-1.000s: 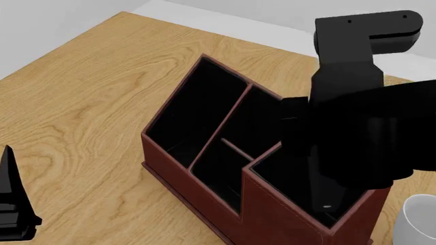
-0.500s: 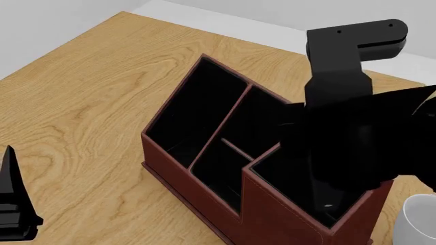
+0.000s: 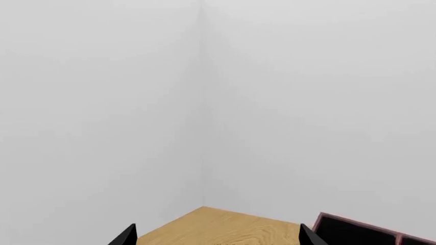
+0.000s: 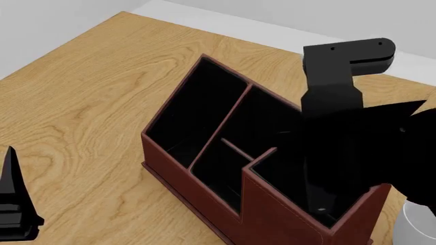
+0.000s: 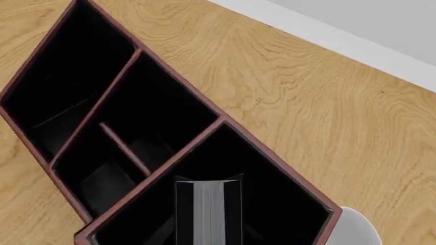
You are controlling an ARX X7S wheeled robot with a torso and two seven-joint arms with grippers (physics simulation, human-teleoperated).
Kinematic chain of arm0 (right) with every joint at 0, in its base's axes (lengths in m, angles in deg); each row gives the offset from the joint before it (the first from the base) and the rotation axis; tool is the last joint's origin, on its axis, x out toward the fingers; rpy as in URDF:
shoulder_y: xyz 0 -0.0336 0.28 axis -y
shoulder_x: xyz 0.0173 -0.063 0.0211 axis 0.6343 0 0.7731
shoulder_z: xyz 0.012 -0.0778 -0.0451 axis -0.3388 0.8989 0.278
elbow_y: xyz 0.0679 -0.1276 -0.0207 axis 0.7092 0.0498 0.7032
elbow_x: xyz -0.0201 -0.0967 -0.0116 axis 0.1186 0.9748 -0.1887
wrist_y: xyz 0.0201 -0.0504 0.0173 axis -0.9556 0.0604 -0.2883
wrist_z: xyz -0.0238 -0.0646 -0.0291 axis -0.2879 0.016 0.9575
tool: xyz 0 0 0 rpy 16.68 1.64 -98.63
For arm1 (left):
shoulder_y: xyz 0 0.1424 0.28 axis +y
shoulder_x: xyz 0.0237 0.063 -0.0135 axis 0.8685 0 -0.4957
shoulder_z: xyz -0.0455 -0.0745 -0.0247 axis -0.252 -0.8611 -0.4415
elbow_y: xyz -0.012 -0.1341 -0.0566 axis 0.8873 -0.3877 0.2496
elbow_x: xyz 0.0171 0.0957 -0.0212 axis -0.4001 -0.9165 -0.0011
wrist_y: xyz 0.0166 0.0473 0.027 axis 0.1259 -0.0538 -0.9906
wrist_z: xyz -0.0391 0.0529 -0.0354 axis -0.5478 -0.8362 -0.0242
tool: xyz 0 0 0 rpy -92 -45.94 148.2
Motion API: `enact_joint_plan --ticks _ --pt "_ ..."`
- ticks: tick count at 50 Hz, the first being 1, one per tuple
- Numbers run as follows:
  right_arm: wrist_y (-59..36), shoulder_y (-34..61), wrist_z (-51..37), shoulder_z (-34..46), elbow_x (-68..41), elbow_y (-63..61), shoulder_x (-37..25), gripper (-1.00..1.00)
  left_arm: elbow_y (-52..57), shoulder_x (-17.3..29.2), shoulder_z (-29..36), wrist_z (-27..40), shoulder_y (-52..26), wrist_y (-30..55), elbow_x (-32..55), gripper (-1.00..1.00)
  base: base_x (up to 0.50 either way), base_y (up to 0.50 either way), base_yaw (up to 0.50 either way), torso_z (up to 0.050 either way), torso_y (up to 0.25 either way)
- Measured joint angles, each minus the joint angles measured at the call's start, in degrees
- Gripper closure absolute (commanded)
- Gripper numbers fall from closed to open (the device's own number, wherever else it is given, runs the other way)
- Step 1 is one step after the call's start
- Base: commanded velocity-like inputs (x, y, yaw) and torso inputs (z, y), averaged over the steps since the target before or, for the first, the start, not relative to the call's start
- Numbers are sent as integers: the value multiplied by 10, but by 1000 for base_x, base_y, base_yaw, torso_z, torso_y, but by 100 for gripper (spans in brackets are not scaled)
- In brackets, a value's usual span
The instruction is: Pick up the book and place it in the right compartment of the caddy.
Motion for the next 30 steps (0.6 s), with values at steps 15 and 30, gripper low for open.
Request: enact_joint_plan --ticks 15,30 --pt "13 -13 34 14 37 14 2 100 -6 0 5 0 -2 -3 -4 -100 0 0 0 0 1" --pt "32 -33 57 21 61 19 0 100 -17 0 10 -2 -5 -11 -8 -100 0 0 0 0 1"
